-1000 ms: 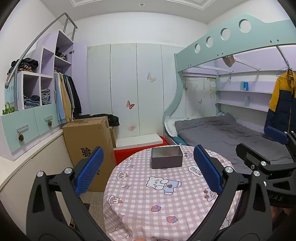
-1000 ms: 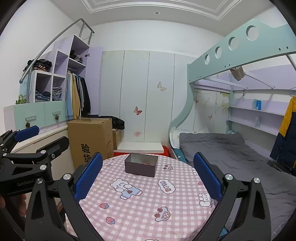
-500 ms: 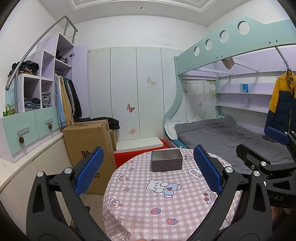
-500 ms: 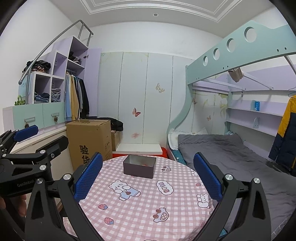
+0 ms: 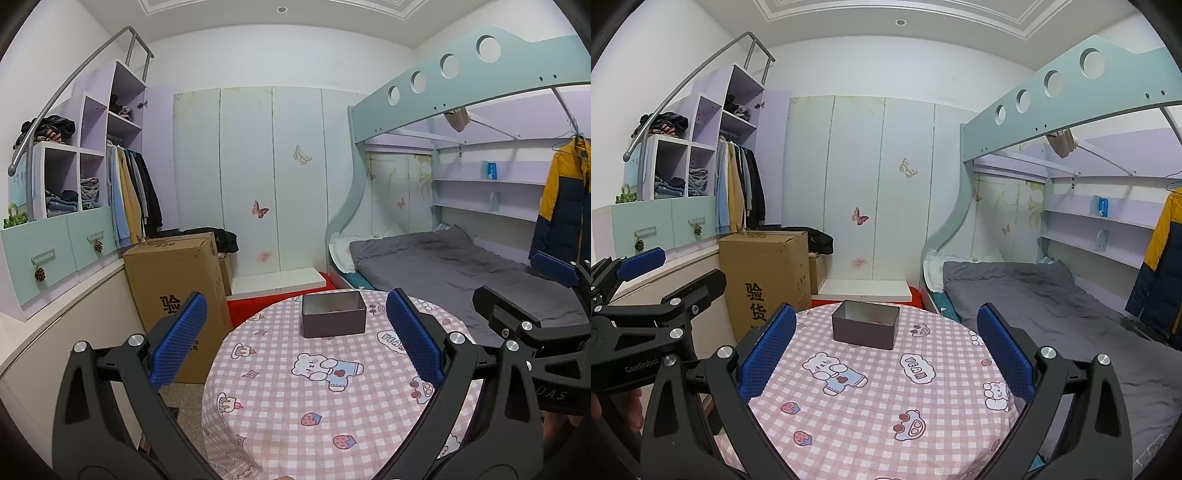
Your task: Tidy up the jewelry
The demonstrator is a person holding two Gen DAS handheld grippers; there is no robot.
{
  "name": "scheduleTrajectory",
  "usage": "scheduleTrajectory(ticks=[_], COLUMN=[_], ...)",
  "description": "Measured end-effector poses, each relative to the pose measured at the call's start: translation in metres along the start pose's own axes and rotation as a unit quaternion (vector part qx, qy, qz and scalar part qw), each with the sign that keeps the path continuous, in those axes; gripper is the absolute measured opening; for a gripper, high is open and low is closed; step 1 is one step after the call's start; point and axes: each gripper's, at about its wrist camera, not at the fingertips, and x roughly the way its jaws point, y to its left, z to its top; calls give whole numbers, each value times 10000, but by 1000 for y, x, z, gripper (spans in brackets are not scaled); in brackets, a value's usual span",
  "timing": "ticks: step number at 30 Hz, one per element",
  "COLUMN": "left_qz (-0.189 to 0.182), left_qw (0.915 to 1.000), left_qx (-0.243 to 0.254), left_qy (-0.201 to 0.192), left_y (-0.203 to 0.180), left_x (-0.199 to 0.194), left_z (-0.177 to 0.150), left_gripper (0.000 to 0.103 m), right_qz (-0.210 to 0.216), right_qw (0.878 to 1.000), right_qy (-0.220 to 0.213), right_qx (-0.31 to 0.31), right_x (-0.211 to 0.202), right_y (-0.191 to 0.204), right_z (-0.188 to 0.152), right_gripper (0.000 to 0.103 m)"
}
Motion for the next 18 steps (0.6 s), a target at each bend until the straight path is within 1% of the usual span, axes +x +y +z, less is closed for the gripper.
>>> scheduleTrajectory(ticks=[5,18], left_qz=[-49,-4], left_qw=[10000,10000], left_qx=[-48,8], left_qy=[6,13], left_y=[1,1], left_x=[2,4], left_z=[-2,-5], left_gripper=[96,96], right_qz=[-37,-21], right_qw=[10000,10000], right_qy=[-12,42], right_qx=[6,23], right_x=[0,6], right_y=[1,-2], right_z=[-1,-6], right_gripper=[95,95])
